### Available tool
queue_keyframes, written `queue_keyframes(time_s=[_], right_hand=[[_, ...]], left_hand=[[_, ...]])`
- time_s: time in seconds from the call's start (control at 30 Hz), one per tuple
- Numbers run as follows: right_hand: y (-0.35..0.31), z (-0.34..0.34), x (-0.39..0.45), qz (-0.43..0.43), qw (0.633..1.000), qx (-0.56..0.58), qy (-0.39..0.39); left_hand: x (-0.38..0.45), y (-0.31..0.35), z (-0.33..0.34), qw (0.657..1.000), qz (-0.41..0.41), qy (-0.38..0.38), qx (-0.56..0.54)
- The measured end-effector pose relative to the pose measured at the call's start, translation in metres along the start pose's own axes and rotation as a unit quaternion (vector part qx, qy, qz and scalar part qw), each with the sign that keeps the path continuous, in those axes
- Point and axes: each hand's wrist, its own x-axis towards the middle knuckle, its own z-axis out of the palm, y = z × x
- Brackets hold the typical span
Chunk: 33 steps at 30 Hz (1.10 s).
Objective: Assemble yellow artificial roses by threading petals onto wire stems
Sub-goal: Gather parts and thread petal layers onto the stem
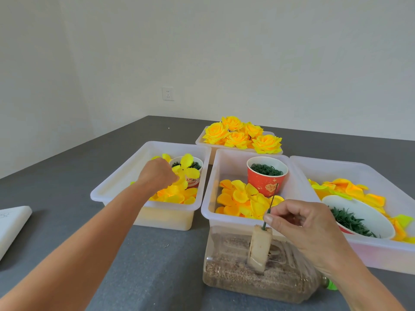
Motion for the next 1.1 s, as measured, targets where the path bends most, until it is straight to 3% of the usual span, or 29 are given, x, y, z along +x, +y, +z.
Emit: queue_keyframes(time_s=[0.17, 0.3, 0.4, 0.57, 0.73, 0.9, 1.1], right_hand=[[-0.001, 0.0, 0.002, 0.011, 1.0, 0.026, -0.005], [-0.001, 0.001, 0.001, 0.035, 0.998, 0.054, -0.003], [-0.005, -0.006, 0.0, 0.043, 0.998, 0.05, -0.016], [-0.025, -0.031, 0.007, 0.021, 0.989, 0.146, 0.031], [-0.055, -0.038, 0.023, -0.028, 0.99, 0.125, 0.054], [-0.067, -0.033, 0.037, -0.016, 0.988, 0.139, 0.064], [-0.065, -0.035, 0.049, -0.082, 0.988, 0.092, 0.094]], left_hand=[[-0.008, 0.011, -0.007, 0.983, 0.049, 0.026, -0.178], [-0.03, 0.038, -0.016, 0.931, 0.082, 0.028, -0.354], [-0.051, 0.06, -0.022, 0.897, 0.134, -0.001, -0.421], [-0.076, 0.088, -0.033, 0.862, 0.224, -0.005, -0.455], [-0.094, 0.109, -0.035, 0.834, 0.3, 0.026, -0.463], [-0.105, 0.126, -0.028, 0.82, 0.333, 0.059, -0.461], [-0.102, 0.133, -0.025, 0.824, 0.328, 0.067, -0.458]])
